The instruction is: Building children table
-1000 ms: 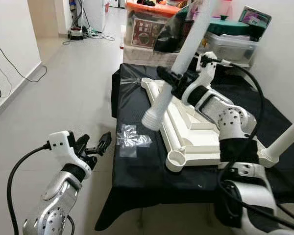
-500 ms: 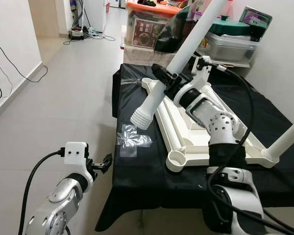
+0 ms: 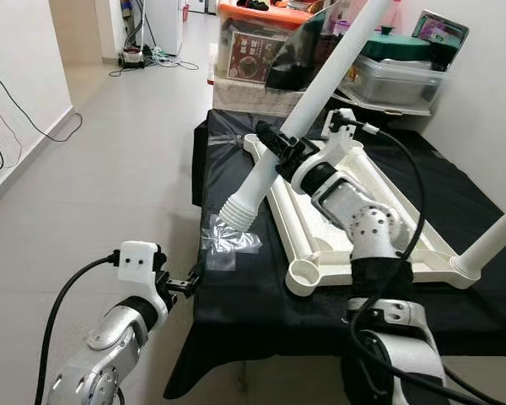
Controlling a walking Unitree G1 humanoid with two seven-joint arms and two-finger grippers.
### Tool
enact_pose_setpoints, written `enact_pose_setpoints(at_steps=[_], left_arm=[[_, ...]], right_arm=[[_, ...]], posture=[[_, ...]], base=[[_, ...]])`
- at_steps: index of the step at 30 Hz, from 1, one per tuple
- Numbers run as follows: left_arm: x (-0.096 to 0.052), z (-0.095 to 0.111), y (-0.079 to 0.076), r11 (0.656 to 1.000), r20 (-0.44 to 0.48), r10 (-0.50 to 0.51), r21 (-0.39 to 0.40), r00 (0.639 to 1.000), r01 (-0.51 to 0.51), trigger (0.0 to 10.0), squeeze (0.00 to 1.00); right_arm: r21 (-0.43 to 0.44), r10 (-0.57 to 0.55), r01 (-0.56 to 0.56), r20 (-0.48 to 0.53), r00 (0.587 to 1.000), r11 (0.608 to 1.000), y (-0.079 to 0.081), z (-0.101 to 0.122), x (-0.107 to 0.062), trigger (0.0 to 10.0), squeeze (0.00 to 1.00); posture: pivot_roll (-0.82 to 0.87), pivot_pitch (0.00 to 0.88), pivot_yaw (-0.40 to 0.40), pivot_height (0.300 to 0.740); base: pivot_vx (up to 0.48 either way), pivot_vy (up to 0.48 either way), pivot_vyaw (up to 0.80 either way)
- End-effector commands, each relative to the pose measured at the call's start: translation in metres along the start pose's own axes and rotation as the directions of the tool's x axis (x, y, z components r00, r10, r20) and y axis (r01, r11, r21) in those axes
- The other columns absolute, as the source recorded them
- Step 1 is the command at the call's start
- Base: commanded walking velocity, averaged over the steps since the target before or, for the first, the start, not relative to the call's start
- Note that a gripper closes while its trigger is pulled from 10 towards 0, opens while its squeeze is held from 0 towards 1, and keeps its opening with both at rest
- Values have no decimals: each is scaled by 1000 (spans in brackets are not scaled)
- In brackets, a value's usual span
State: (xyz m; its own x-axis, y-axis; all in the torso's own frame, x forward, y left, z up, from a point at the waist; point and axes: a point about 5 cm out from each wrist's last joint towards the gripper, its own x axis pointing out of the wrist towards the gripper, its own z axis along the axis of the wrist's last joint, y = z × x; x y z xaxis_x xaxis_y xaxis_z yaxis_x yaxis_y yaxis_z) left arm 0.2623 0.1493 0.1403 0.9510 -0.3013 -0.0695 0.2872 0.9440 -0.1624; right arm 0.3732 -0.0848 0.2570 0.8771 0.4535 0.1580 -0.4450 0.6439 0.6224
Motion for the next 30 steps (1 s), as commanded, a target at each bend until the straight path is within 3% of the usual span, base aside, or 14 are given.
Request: enact_pose_setpoints(at_steps=[1, 7, 16, 20, 25, 30], left_arm=[[2, 7, -5, 999, 25, -37, 31, 999, 36, 10000, 0], [5, 9, -19, 991, 33, -135, 16, 990, 134, 10000, 0], [5, 6, -24, 986, 23, -166, 35, 986, 166, 10000, 0], [6, 4, -25, 985, 20, -170, 42, 985, 169, 10000, 0], [6, 4, -25, 985, 20, -170, 42, 985, 169, 10000, 0], [7, 6, -26, 985, 30, -170, 44, 985, 168, 10000, 0]], right_arm=[[-56, -32, 33, 10, 999, 998, 4, -7, -1, 0, 0], [-122, 62, -66, -39, 997, 990, 28, -34, -3, 0, 0], [-140, 141, -152, -84, 986, 978, 46, -48, -4, 0, 0], [-146, 221, -237, -117, 968, 960, 63, -59, -8, 0, 0], [-146, 221, -237, -117, 968, 960, 63, -59, -8, 0, 0], [-152, 277, -300, -157, 948, 942, 73, -71, -14, 0, 0]], posture=[[109, 0, -136, 740], [110, 0, -131, 740], [108, 0, -133, 740], [110, 0, -138, 740], [110, 0, -138, 740], [114, 0, -146, 740]], base=[[0, 0, 0], [0, 0, 0], [0, 0, 0], [0, 0, 0], [0, 0, 0], [0, 0, 0]])
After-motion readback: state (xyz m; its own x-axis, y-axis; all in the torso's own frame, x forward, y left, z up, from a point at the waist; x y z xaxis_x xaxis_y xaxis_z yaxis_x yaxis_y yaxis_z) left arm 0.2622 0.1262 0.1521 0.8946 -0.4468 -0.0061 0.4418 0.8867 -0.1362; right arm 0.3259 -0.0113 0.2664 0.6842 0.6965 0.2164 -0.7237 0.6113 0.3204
